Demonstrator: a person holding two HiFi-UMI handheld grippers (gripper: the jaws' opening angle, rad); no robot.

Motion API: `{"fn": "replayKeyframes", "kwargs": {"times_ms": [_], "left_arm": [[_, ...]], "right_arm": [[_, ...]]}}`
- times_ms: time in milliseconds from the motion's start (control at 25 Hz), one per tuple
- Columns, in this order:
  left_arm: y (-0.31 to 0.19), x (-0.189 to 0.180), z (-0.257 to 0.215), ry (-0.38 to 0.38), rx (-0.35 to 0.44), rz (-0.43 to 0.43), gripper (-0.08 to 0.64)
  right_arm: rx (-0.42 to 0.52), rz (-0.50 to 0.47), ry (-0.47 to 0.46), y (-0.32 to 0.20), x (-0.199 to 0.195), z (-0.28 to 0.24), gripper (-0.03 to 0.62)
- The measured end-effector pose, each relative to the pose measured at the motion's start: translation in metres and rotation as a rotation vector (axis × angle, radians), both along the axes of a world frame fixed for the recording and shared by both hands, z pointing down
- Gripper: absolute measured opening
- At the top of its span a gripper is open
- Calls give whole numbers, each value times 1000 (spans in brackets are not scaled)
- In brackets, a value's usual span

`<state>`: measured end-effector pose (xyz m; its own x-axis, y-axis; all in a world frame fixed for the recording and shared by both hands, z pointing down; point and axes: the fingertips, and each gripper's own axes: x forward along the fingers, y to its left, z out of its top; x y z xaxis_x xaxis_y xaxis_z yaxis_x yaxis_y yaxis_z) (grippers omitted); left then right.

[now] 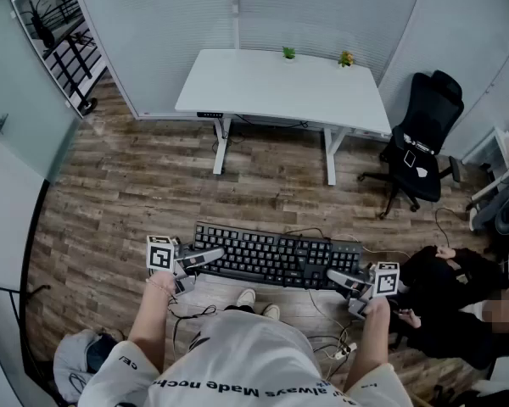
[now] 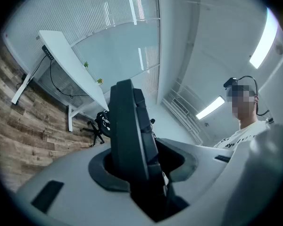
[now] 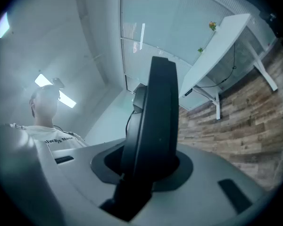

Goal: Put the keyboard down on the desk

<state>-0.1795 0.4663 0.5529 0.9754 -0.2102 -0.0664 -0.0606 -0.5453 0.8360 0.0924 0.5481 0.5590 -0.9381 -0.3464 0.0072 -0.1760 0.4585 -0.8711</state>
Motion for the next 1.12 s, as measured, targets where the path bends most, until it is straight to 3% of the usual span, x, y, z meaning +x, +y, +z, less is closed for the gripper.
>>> {"fn": "replayKeyframes", "kwargs": {"times_ms": [480, 680, 1040, 1120], "left_arm": [[-25, -36, 12, 16, -14, 2, 179], [-38, -39, 12, 15, -6, 12, 179], [-77, -34, 18, 16, -18, 31, 179], [-88, -28, 20, 15, -20, 33, 179]], "right_arm": [[30, -3, 50, -27, -34, 9, 133], [-7, 21, 31, -37, -35, 14, 133], [34, 28, 57, -73, -33, 14, 134], [6, 42, 44, -83, -28, 17, 135]]}}
